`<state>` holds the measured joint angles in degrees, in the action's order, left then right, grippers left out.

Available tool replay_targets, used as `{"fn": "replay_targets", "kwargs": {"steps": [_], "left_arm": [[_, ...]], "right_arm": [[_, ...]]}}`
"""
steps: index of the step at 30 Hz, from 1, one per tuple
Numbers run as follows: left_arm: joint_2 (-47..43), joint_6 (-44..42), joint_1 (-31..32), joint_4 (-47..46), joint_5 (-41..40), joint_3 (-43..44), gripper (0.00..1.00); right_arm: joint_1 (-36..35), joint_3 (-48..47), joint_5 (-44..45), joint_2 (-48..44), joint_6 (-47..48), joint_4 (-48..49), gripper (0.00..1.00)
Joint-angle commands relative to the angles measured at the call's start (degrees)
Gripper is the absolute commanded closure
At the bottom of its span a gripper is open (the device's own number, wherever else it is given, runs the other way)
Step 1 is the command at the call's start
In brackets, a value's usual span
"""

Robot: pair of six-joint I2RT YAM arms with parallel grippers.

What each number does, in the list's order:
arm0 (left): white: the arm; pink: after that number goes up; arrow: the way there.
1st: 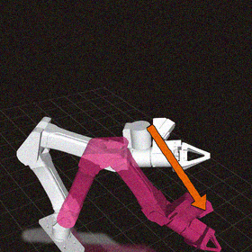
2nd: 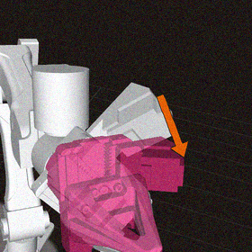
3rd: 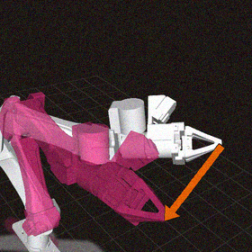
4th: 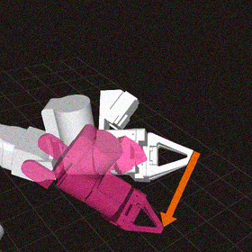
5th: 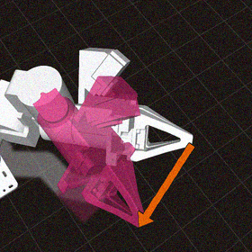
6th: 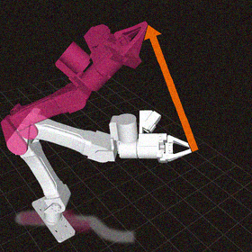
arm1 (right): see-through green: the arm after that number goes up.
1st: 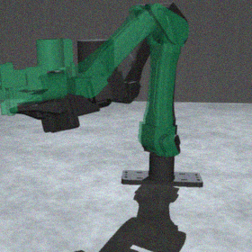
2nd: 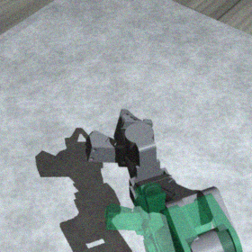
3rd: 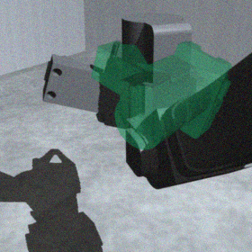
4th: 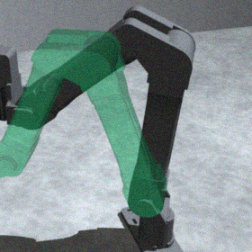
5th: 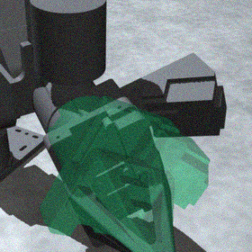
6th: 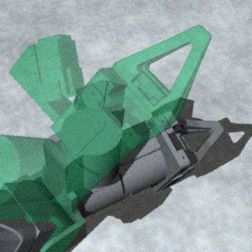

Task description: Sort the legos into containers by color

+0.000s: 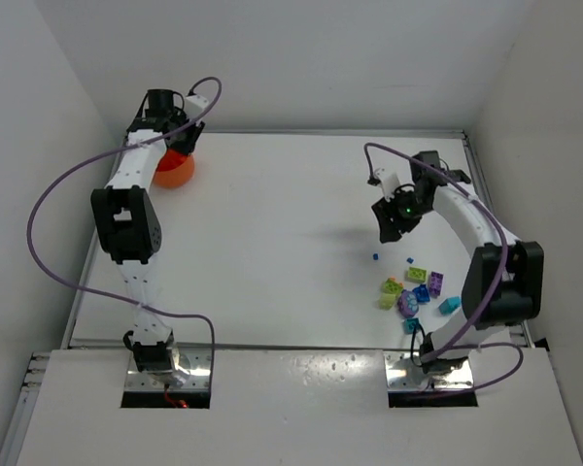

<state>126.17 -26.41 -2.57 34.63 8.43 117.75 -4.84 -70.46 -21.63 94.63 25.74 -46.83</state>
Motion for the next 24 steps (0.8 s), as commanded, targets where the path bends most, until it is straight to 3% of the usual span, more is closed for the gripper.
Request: {"fn": "replay_targets", "kwargs": {"steps": [1, 11, 14, 18, 24], "left_arm": [[-9.5, 1.5, 2.3, -3.3, 6.9, -2.3, 0.59], [-20.8, 3.9, 9.2, -12.8, 15.3, -22.5, 0.48], [-21.6, 5.3, 10.9, -15.7, 16.8, -26.4, 0.48], [-21.6, 6.6, 11.5, -17.8, 17.9, -28.4, 0.48], [-21.1, 7.2, 11.0, -18.9, 18.5, -29.5, 0.48]], "right_arm": [[1.3, 4.2, -1.9, -7.6, 7.5, -6.2, 0.47], [3.0, 15.8, 9.7, -20.5, 18.7, -17.3, 0.59], [3.0, 18.1, 14.0, -20.5, 19.8, -18.6, 0.64], [1.9, 18.8, 19.3, -15.9, 19.3, -18.6, 0.78], [1.9, 17.8, 22.2, -12.7, 21.9, -20.5, 0.86]]}}
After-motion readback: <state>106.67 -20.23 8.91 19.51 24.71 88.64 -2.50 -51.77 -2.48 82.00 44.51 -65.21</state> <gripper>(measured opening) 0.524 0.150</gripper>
